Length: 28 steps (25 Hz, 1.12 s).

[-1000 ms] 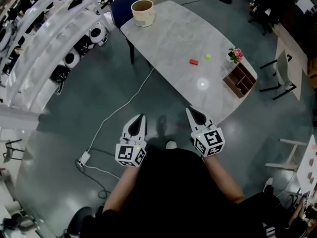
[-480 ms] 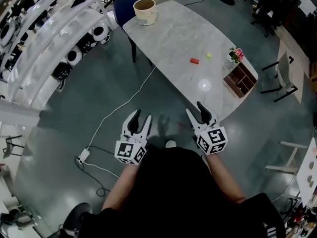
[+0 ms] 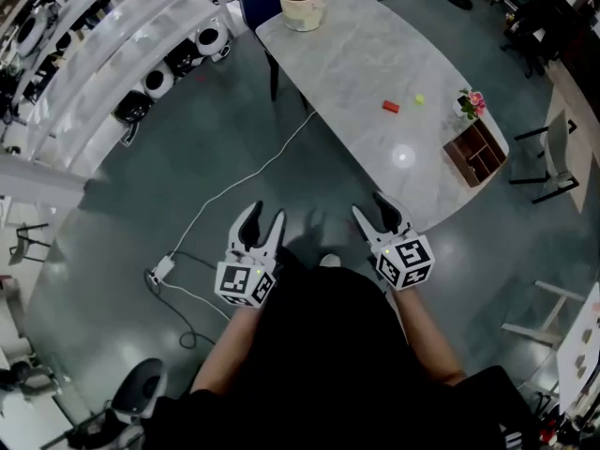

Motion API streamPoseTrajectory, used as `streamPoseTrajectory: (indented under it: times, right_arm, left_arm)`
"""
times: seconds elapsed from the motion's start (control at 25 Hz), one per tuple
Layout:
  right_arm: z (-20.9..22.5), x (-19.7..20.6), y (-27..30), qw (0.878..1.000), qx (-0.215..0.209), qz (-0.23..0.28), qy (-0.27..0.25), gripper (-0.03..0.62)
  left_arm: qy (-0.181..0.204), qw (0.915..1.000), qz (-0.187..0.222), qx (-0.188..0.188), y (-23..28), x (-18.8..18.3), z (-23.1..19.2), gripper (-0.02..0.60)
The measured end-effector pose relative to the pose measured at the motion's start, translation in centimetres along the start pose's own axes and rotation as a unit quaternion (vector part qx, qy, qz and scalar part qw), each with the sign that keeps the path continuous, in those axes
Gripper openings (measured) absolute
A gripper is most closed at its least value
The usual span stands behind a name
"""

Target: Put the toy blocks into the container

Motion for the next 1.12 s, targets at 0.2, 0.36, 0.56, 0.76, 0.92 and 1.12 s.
streamPoseTrajectory:
  times: [0.2,0.36,0.56,0.76,0.92,1.12]
  right_arm:
    - [-0.8,1.0,2.1,1.000,-0.026,-0.010,0.011,0.190]
    - [-1.4,1.1,4.6,0.999,-0.046,-0.026,0.010,0.190]
    - [-1.5,0.5,8.9,0.998,-0.053,-0.040,0.003,0.190]
    - [-1.7,-0.6,15.8,0.997,-0.061,-0.055,0.007,0.190]
    - [-1.8,-2.1,22.6,0.996,-0.065,-0.064,0.017,0.190]
    - [-0.6,-5.7,31.1,0.996,-0.056,-0.064,0.016,0.190]
  left_arm:
    - [-0.003,0.9992,-0.012,-0.038,-1.5,0.7,-2.4,0.179]
    - [-0.016,0.9977,-0.007,-0.065,-1.3,0.5,-5.3,0.179]
    - [-0.032,0.9963,-0.004,-0.079,0.3,-0.2,-9.4,0.179]
    - [-0.032,0.9962,0.000,-0.082,3.2,-2.3,-15.1,0.179]
    - [-0.038,0.9962,-0.002,-0.079,7.1,-3.6,-20.8,0.179]
    - [-0.052,0.9965,0.005,-0.065,13.3,-5.5,-27.4,0.179]
Point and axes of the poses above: the fingertips, and each gripper's own axes: y forward along the fingers, z to its right, x out of its underside, the point moved 5 cm from there along -y, backward along the fingers, and after that the axes turned 15 degrees about -x, right-handed, at the moved point
